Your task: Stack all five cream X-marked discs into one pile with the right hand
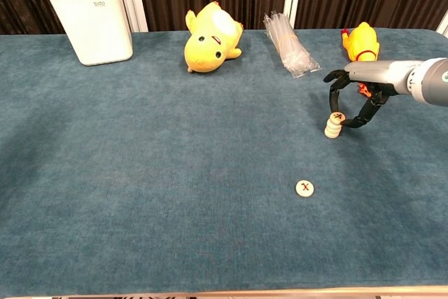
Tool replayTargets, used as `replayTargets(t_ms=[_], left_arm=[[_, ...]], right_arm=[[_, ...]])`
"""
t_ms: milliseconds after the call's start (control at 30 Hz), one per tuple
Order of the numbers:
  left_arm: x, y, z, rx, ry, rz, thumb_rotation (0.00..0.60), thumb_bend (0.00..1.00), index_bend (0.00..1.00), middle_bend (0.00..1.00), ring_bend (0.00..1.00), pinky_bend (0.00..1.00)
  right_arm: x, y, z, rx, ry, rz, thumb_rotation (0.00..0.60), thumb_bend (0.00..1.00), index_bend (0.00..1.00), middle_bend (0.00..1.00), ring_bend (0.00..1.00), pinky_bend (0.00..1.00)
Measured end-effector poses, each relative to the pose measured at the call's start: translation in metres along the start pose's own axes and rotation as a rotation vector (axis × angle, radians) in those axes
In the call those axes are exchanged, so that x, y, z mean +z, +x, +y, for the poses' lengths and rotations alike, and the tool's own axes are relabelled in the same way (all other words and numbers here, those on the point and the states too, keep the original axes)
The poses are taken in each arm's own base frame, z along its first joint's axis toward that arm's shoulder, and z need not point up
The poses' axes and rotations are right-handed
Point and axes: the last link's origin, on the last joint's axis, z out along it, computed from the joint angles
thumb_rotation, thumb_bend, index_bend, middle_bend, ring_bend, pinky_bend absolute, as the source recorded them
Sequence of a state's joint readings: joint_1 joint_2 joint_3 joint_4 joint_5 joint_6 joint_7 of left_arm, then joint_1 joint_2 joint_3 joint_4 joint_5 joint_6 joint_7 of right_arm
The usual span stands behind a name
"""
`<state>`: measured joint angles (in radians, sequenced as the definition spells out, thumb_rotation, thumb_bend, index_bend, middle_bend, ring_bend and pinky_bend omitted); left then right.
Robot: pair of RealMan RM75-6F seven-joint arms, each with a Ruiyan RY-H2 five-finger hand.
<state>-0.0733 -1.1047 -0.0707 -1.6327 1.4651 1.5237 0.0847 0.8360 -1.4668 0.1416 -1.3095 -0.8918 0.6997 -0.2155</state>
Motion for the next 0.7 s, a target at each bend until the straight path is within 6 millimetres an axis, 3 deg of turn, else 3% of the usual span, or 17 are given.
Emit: replayTargets(t_ms=[700], left_arm=[[0.0001, -0.0002, 0.0000, 0.002, 0.001, 0.001, 0.600, 0.17, 0.05, 0.00, 0.00, 0.02]], right_arm=[[-0.0011, 0.0010, -0.0006, -0.005, 0.003, 0.002, 0.600, 0.41, 0.46, 0.01, 0.03, 0.02]])
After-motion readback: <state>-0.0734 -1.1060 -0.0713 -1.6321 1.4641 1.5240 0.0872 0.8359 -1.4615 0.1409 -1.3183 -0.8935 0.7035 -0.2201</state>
